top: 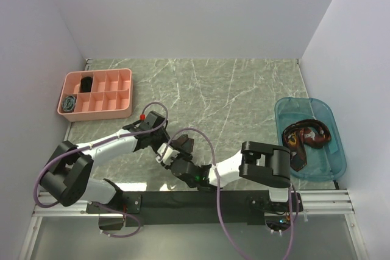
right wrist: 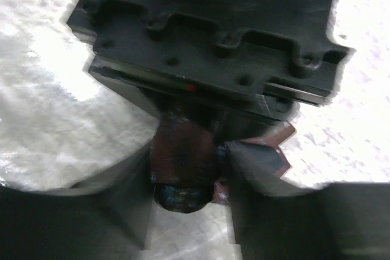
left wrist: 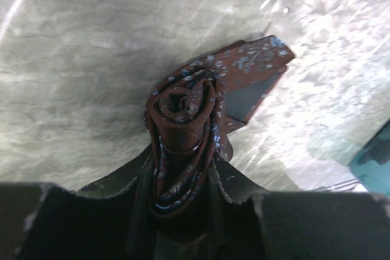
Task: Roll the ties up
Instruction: Roll the tie
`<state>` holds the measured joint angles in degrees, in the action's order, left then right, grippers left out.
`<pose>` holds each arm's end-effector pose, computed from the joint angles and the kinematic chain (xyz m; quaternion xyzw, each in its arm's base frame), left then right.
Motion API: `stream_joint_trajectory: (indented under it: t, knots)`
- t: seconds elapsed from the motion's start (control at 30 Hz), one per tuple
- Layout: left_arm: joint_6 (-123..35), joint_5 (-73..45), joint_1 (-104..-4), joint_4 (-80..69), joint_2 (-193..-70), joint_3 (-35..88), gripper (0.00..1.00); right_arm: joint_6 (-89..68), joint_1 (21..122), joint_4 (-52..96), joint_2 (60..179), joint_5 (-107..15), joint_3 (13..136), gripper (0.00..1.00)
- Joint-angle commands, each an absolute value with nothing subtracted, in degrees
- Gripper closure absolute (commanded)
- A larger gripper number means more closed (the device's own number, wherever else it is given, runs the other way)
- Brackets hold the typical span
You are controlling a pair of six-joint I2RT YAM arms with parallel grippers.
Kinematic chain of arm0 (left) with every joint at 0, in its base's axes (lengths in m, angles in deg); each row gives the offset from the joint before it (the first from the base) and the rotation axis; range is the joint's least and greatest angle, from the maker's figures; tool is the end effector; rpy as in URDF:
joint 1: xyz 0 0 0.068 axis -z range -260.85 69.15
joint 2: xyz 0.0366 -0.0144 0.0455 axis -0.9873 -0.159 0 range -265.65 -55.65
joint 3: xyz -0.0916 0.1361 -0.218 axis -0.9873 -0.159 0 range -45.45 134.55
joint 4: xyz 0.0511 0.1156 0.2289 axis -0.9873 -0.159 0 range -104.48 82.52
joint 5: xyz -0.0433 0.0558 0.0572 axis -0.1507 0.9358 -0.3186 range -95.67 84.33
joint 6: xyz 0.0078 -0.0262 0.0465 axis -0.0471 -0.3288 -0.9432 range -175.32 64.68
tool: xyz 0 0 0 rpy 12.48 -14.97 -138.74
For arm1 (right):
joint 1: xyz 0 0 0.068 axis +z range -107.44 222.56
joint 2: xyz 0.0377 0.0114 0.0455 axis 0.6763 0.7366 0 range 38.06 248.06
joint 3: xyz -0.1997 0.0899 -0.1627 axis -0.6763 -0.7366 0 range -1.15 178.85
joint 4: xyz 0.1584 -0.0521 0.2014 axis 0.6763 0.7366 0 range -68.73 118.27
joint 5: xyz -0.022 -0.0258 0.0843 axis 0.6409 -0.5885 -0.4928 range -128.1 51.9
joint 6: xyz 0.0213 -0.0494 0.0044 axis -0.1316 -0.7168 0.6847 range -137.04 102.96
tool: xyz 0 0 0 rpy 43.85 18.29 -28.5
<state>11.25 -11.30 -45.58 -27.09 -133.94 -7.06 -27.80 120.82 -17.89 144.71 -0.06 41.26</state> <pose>0.2008 -0.1463 0.1666 -0.2475 0.9314 -0.2338 0.1288 0.0925 0.3369 0.1285 -0.4345 0.6915 0.0533 0.5746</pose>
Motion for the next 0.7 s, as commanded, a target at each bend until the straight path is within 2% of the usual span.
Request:
stream_joint_trajectory:
  t: [0.0, 0.1, 0.2, 0.3, 0.33, 0.4, 0.43, 0.53, 0.67]
  knots:
    - [9.6, -13.3, -45.5, -28.5, -134.7, -6.3, 0.82, -27.9, 120.9, -21.5, 146.1, 1.1, 44.0, 0.56]
    - [9.5, -13.2, -45.5, -29.1, -134.1, -6.2, 0.8, -27.1, 120.3, -20.4, 147.6, 0.5, 44.6, 0.75]
    - [8.9, -12.1, -46.0, -30.3, -132.6, -5.6, 0.7, -25.0, 119.3, -18.8, 147.3, -0.4, 43.9, 0.85]
    - [7.9, -10.9, -48.0, -32.2, -130.5, -4.8, 0.54, -21.5, 117.6, -16.7, 145.7, -2.8, 42.6, 0.94]
    - [7.5, -10.8, -48.7, -32.5, -129.8, -4.5, 0.43, -20.0, 117.3, -16.4, 145.4, -3.8, 42.0, 0.96]
    - [6.6, -10.7, -51.3, -33.3, -127.5, -3.8, 0.33, -18.8, 116.8, -15.4, 144.9, -4.4, 41.5, 0.98]
    - [6.2, -10.7, -52.3, -33.6, -126.9, -3.4, 0.25, -18.1, 116.7, -15.1, 144.9, -4.6, 41.6, 0.99]
    - [4.1, -11.2, -55.6, -34.8, -125.0, -0.4, 0.14, -17.1, 116.3, -14.4, 145.5, -5.4, 41.9, 0.99]
    - [3.2, -6.6, -57.7, -36.4, -122.5, 1.7, 0.07, -13.8, 114.9, -13.2, 144.8, -8.4, 41.7, 1.0]
